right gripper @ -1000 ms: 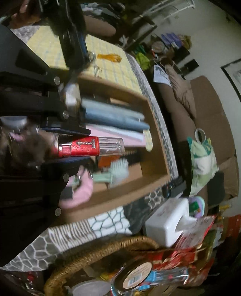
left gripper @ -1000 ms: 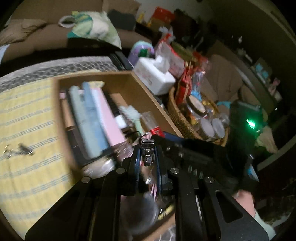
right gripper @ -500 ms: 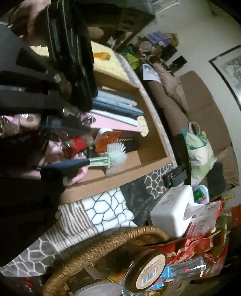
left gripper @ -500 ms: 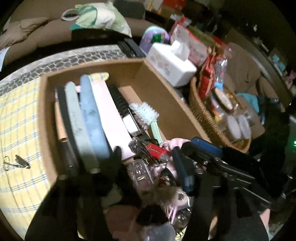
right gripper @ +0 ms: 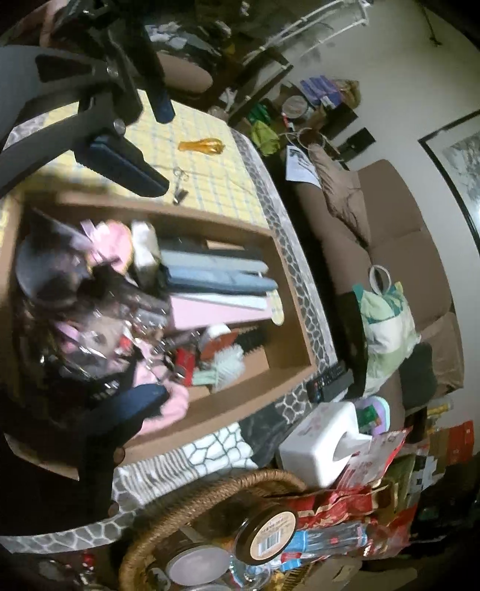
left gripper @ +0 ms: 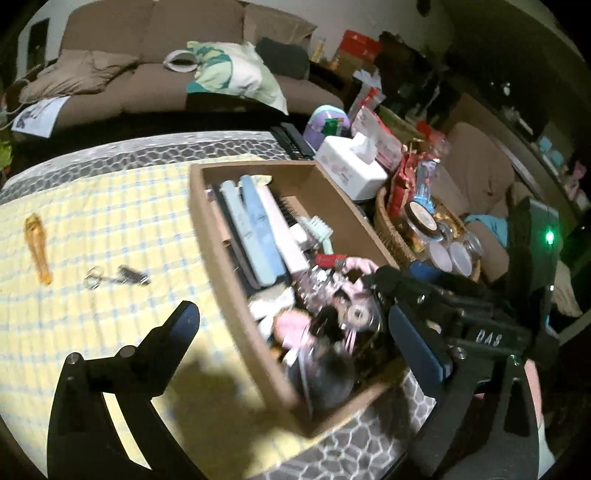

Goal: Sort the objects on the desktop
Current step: 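Move both tools back over the scissors on the bed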

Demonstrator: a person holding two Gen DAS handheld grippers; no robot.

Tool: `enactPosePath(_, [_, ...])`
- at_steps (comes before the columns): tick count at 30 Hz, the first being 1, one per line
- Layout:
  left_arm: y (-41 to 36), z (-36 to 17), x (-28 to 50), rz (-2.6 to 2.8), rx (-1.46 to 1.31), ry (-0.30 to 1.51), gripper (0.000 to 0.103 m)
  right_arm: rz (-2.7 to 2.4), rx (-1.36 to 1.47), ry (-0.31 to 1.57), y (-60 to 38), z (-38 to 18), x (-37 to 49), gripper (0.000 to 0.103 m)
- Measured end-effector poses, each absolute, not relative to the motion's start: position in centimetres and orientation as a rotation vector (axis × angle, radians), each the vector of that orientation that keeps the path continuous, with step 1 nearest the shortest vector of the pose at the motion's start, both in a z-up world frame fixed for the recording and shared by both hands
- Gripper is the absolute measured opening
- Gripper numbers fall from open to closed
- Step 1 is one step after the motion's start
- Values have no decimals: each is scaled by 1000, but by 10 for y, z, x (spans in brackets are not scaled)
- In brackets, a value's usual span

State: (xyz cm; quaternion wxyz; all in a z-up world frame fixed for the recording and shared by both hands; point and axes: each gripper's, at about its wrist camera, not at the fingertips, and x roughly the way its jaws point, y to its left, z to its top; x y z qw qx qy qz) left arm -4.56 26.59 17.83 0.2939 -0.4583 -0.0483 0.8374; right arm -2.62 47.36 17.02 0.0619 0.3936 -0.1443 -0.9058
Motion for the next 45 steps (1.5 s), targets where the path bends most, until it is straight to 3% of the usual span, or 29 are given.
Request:
enactPosePath(11, [180,194,13,2412,-1194,-36,103,-2704,1168,-312,395,196,10,103])
enactPosePath(25, [83,187,30,2535,-1221,-105,103,-2637,1194,-154,298,188,14,103])
enactPosePath(38, [-16,123,-17,2623,-1347,-343,103,-2481,1290,30,225,122,-23,101])
enactPosePath(45, [-34,85,-45,2632,-1386,-500,103,-2446,1319,-102,225,78,-61,99])
